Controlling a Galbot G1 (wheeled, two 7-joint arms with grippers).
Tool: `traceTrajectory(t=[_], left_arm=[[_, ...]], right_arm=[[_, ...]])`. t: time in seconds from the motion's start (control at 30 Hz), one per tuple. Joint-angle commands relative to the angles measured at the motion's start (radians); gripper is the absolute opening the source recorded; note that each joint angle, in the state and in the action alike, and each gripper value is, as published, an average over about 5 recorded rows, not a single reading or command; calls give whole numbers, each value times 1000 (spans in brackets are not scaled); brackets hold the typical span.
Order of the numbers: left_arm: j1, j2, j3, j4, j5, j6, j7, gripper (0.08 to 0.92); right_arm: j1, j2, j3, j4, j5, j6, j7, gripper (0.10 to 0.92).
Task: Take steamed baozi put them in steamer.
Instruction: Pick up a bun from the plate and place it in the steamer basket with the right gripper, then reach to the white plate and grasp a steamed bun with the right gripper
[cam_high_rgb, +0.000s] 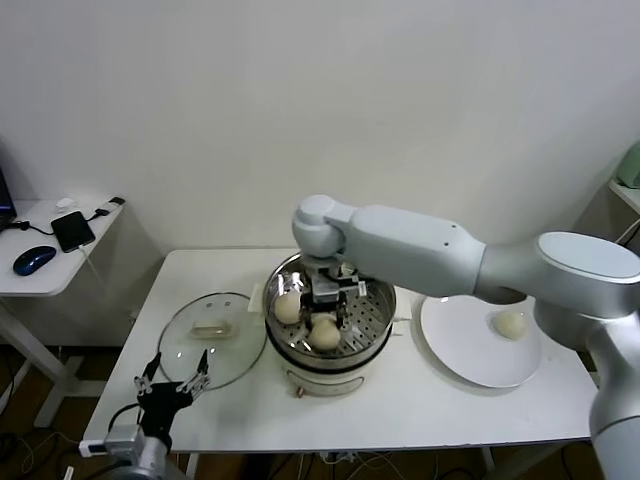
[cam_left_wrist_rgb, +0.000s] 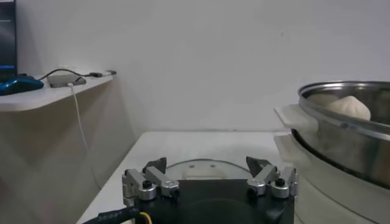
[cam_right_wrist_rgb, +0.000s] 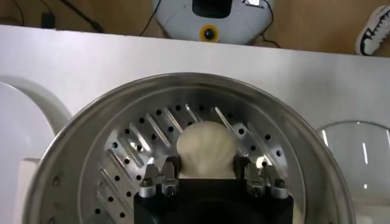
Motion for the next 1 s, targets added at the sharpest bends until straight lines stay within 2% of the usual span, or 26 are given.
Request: traceTrajectory(t=[0.03,0.1,0.37,0.53,0.8,0.9,1.0], left_arm=[[-1,-15,1,1,0,0,1,823],[0,-15,0,0,0,1,1,823],[1,-13,-1,3,0,1,1,823],[7,-13,-2,-1,0,0,1,823],[14,-7,0,-14,-43,5,4,823],[18,2,0,-15,-60,12,11,823],[13,7,0,-7,-77,15,25,823]], right_arm=[[-25,18,-7,5,-31,11,16,583],[-21,12,-9,11,-24,-1,30,604],[27,-66,50,74,7,-150,-16,801],[52,-183,170,58,27,-341,-49,822],[51,-433,308,-62,228,-730,-23,823],[14,-524,339,-74,227,-839,-10,823],[-52,-601,392,-98,159,-875,2,823]])
